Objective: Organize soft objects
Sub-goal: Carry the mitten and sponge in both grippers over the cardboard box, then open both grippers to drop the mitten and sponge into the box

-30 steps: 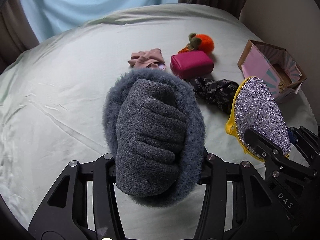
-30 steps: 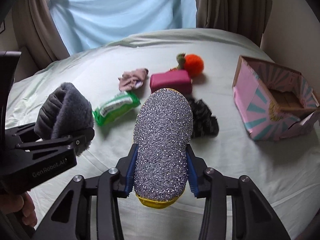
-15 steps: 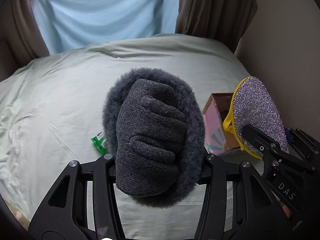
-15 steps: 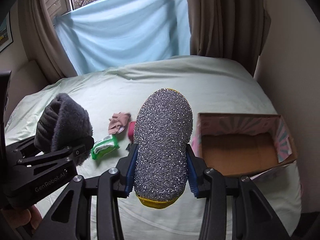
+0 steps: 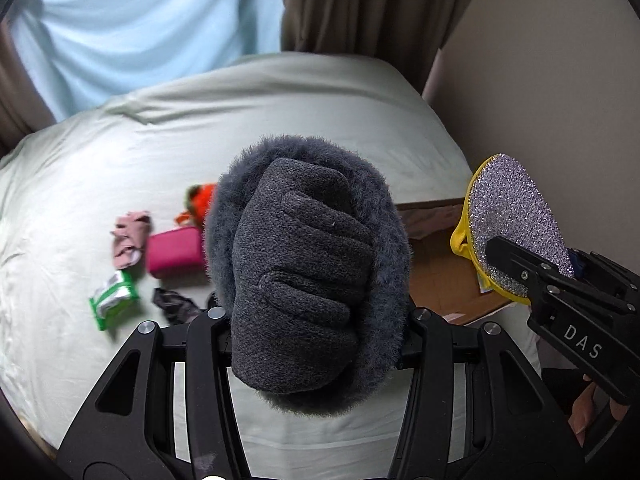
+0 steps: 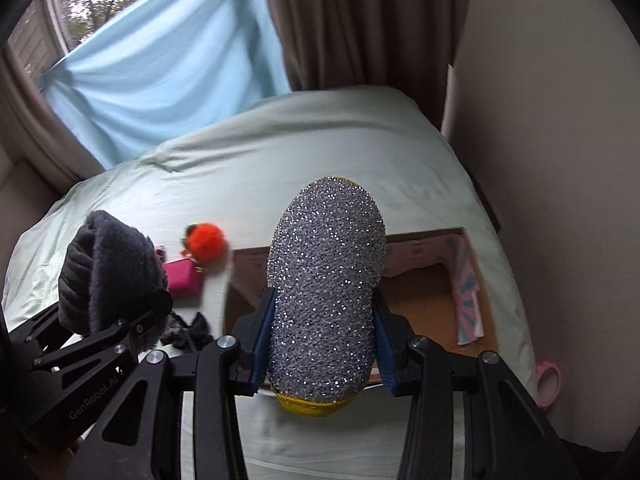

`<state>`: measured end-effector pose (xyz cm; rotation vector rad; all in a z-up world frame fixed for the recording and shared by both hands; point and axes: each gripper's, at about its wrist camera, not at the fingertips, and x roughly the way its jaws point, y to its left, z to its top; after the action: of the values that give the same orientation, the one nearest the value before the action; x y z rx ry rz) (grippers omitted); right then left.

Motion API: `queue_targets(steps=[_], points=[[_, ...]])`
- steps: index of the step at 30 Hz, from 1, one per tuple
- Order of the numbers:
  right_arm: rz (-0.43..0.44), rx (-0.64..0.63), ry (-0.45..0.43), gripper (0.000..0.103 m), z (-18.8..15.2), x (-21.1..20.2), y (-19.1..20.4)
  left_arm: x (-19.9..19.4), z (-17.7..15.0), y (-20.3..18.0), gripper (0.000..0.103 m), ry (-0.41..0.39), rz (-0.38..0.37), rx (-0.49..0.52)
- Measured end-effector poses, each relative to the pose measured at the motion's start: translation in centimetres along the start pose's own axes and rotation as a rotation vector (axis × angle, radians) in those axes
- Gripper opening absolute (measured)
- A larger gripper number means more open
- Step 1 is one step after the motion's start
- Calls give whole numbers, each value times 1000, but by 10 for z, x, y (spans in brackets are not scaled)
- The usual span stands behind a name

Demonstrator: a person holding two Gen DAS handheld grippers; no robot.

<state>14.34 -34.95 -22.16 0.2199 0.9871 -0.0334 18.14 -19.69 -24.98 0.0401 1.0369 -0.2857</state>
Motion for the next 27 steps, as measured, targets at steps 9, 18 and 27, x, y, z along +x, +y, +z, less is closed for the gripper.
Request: queue_targets(steps=[9, 18, 27], points=[[-3, 102, 209, 40, 15, 75, -75, 97, 7, -50, 44, 192, -13, 49], [18, 164, 430, 40, 12, 158, -102, 187, 2, -64, 44, 439, 16, 66], [71, 241, 543, 50, 8, 201, -111, 213, 11, -79, 65, 520, 13, 87]])
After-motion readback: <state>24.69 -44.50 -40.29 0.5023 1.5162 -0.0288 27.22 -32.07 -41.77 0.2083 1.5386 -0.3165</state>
